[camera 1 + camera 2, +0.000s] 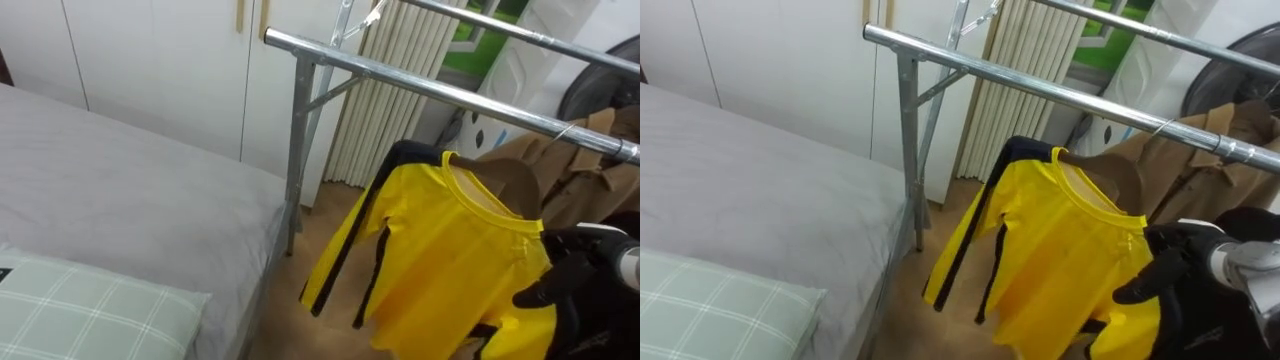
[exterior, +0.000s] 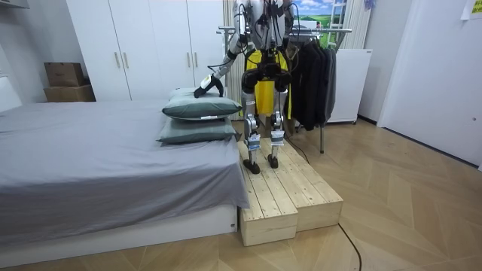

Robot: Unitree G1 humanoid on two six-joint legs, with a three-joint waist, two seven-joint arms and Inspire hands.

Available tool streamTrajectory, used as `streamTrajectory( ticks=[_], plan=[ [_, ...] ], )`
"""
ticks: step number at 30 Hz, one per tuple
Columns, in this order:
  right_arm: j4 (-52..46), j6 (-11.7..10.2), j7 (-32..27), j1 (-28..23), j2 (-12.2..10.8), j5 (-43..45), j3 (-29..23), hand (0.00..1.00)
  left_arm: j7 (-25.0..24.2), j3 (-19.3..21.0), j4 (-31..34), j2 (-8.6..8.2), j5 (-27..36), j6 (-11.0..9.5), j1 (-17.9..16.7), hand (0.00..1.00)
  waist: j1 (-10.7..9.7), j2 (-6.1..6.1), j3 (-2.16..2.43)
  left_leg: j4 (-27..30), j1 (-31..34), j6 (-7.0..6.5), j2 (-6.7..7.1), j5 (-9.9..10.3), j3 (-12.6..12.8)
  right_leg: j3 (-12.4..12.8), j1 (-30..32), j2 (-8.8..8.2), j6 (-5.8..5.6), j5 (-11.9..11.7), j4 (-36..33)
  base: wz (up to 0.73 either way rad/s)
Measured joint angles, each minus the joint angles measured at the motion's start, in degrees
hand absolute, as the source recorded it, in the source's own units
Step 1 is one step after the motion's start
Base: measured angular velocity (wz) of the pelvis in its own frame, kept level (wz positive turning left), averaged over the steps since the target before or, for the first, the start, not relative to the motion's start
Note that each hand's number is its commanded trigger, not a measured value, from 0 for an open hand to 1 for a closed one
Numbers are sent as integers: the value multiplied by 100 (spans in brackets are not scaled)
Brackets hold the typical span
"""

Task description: Hang clothes

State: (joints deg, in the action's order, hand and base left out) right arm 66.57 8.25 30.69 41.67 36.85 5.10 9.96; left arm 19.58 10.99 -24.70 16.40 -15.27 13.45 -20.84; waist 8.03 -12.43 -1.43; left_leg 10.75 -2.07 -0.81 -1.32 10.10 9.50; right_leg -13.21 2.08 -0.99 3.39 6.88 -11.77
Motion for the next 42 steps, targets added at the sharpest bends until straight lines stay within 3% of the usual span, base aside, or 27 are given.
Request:
streamTrajectory(
  ticks=[10, 16, 19, 21, 24, 26, 29, 36, 42],
  plan=[
    [-20, -23, -257, 0, 0, -70, -248, 0, -74, -121, -7, -13, -13, 0, -33, 0, -17, 113, 1, -34, -68, 0, -6, 0, 98, 46, -20, 1, 0, -6, -16, -3],
    [-52, -92, -613, -16, 0, -996, -286, 0, -137, -162, -4, -23, 5, -2, -49, 0, -112, 175, 4, -44, -88, 2, -14, -1, 121, 49, -28, 5, 5, -10, -8, -1],
    [-47, -137, -792, -17, 0, -1556, -295, 0, -106, -383, 9, -26, 1, -48, -15, 0, -192, 221, 3, -54, -121, 1, -11, 1, 118, 49, -58, 4, 5, -9, 4, 0],
    [-45, -137, -877, -44, -1, -1805, -421, 0, -123, -511, 148, -17, -34, -124, -11, 0, -232, 232, 2, -67, -118, 1, -11, 1, 122, 48, -55, 3, 4, -9, 11, 0],
    [-49, -137, -1029, -79, -3, -2114, -697, 0, -227, -718, 411, -19, -68, -404, 53, 0, -340, 255, 16, -103, -142, 1, -7, 1, 136, 60, -58, 4, 3, -9, 13, -5],
    [-52, -138, -1221, -109, -11, -2422, -1032, 0, -399, -951, 463, -60, -188, -679, 262, 0, -413, 295, 38, -141, -191, 0, -8, 1, 183, 102, -91, 16, 0, -11, 2, -11],
    [-194, -190, -1534, -192, -75, -2774, -1208, 0, -502, -1036, 461, -145, -301, -872, 491, 0, -467, 315, 45, -200, -324, 1, -29, 2, 306, 242, -146, 62, 1, -11, 8, -25],
    [-636, -364, -2202, -490, -68, -3528, -1249, 0, -518, -1374, 362, -179, -290, -1112, 543, 0, -622, 452, 93, -214, -375, 35, -75, 31, 419, 385, -121, 131, 12, -18, 10, -15],
    [-1017, -379, -2588, -760, -68, -3897, -1357, 0, -555, -1423, 287, -190, -289, -1174, 507, 0, -710, 561, 99, -215, -392, 82, -111, 60, 438, 432, -91, 170, 48, -3, 11, -2]
  ],
)
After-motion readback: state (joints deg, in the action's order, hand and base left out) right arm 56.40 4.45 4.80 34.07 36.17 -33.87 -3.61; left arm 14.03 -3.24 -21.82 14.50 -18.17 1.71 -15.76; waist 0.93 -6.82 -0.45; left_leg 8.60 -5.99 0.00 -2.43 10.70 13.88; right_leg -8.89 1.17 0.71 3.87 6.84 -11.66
